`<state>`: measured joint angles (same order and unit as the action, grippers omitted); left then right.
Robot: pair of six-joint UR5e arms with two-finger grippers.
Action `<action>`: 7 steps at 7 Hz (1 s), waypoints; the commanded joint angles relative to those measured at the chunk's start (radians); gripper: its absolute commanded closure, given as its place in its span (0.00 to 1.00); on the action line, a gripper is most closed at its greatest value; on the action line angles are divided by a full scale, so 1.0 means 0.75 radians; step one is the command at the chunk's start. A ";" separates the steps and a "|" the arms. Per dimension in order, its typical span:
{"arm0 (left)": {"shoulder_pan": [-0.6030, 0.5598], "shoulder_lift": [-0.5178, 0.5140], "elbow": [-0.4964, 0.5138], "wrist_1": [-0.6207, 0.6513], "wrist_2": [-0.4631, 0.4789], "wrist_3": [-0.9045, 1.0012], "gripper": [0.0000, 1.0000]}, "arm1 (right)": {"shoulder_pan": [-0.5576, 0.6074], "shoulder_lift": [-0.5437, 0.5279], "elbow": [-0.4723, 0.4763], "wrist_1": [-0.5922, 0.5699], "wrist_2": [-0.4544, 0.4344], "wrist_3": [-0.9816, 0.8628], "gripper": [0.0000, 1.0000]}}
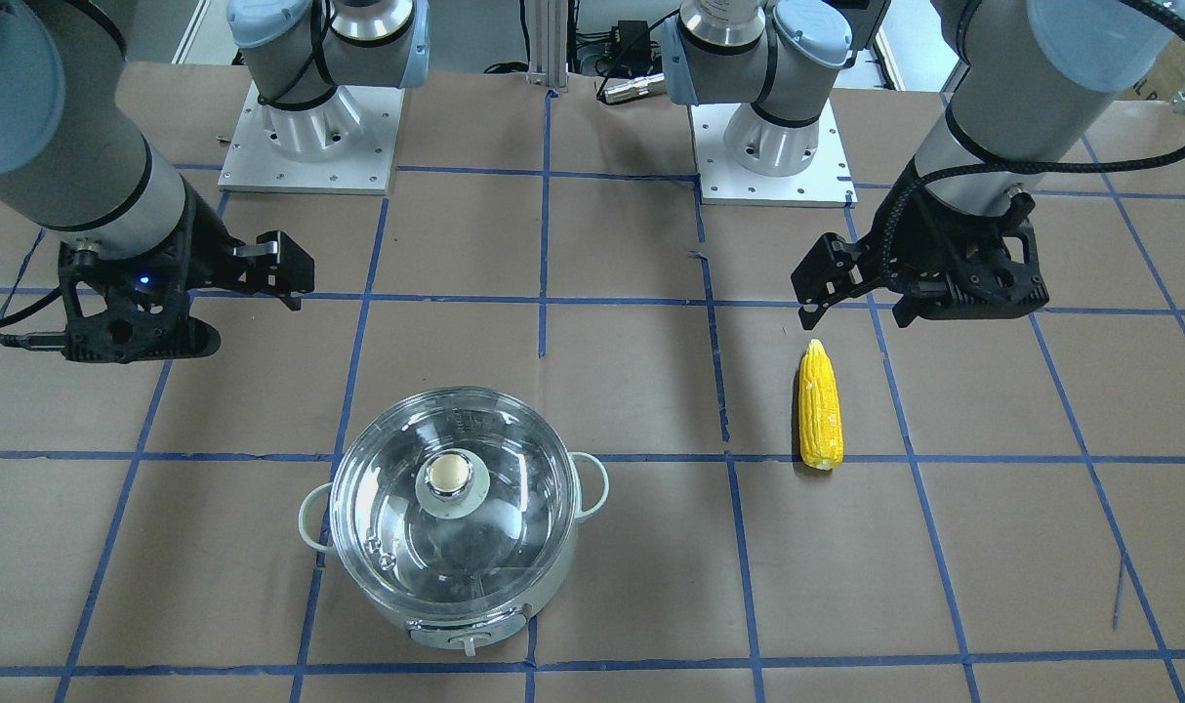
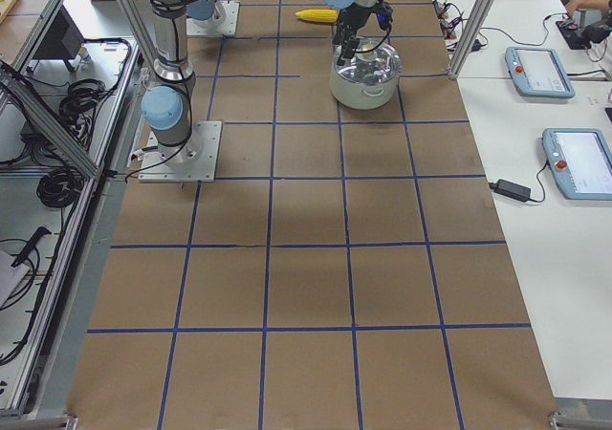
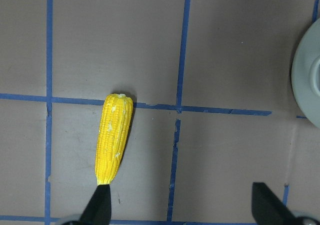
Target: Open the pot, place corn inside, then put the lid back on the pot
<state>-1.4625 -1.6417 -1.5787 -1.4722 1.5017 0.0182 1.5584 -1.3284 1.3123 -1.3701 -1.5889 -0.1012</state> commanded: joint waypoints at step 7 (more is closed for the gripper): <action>0.062 -0.014 -0.004 0.004 -0.002 0.153 0.00 | 0.115 -0.190 0.162 -0.331 0.004 -0.053 0.00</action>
<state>-1.4365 -1.6512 -1.5798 -1.4701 1.4991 0.0955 1.6530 -1.4175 1.3686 -1.6068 -1.5923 -0.1233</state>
